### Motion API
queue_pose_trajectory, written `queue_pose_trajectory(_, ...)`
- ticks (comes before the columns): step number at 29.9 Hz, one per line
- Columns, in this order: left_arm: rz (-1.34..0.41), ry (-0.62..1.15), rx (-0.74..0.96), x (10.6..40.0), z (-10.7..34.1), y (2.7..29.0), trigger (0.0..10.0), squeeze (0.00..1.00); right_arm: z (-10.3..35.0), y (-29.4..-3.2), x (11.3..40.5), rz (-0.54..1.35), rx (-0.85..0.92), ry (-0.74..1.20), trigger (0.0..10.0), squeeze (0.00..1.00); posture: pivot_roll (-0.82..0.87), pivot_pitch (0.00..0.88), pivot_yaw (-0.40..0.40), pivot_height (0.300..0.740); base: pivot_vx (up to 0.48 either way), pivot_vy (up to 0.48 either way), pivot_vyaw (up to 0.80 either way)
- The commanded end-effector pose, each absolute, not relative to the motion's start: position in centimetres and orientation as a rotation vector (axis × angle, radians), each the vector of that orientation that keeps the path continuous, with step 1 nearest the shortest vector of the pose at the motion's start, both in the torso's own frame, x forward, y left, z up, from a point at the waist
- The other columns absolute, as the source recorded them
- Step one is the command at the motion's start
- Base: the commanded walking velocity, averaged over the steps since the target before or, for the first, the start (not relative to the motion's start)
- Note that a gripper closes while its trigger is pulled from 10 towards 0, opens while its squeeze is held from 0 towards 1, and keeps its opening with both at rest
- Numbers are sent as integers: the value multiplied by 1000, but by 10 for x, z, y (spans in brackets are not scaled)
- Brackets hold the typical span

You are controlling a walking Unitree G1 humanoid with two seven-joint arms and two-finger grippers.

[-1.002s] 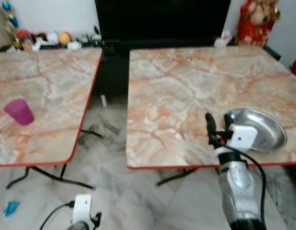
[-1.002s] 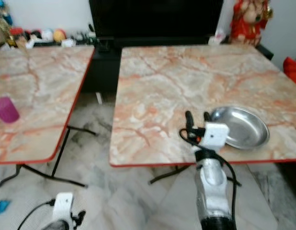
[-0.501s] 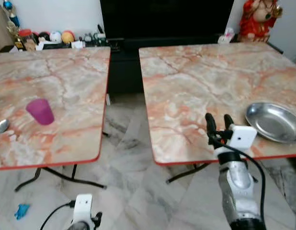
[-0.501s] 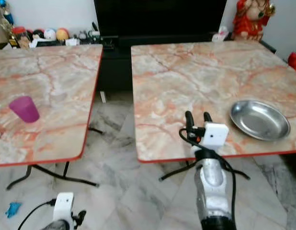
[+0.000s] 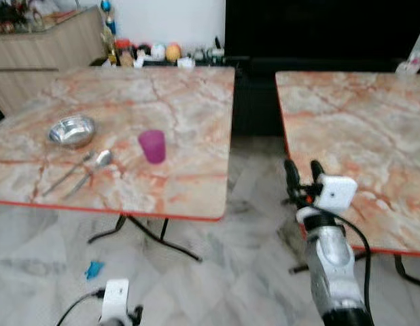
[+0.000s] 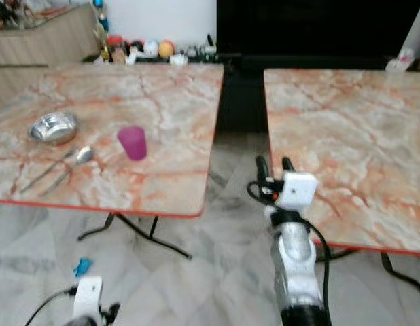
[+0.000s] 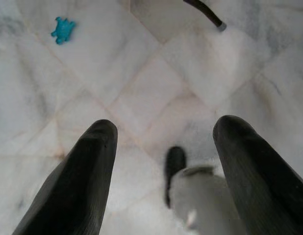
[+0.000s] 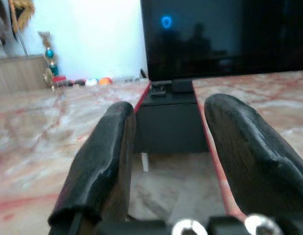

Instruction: Setting the table

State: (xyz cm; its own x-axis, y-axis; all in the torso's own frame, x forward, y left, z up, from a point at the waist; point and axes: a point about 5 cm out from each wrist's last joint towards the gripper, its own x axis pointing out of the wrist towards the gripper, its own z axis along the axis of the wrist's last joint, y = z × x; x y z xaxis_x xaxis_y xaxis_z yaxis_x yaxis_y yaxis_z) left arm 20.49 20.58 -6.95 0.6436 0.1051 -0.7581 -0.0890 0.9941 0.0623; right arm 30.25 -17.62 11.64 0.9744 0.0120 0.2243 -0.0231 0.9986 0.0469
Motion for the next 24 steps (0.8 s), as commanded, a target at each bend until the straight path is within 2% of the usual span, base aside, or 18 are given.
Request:
queue_pose_trajectory(1, 121, 879, 25, 201, -71, 210, 10000, 0, 120, -169, 305, 37, 57, -239, 10000, 0, -17, 0, -2, 740, 0, 334, 0)
queue_pose_trajectory(24, 121, 879, 22, 201, -71, 209, 10000, 0, 120, -165, 307, 47, 55, -239, 10000, 0, -17, 0, -4, 740, 0, 332, 0)
